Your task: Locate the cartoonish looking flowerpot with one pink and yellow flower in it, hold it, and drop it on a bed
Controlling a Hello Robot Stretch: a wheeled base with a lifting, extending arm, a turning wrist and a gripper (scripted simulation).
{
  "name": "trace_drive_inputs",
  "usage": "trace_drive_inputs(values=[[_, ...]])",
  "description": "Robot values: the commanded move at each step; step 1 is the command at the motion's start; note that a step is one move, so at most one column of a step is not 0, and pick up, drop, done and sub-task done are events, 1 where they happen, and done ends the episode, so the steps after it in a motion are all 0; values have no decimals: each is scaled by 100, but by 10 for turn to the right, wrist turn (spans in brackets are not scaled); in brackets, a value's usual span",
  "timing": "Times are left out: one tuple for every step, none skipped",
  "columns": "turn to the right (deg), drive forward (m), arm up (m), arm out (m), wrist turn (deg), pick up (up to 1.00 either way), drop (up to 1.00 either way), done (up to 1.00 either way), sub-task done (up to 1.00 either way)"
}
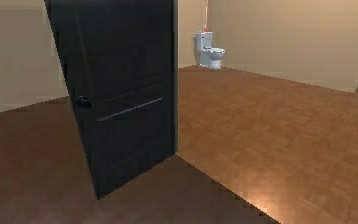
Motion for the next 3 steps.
trace_drive_inputs(values=[[180, 0, 0, 0, 0, 0, 0, 0, 0], [0, 65, 0, 0, 0, 0, 0, 0, 0], [390, 0, 0, 0, 0, 0, 0, 0, 0]])
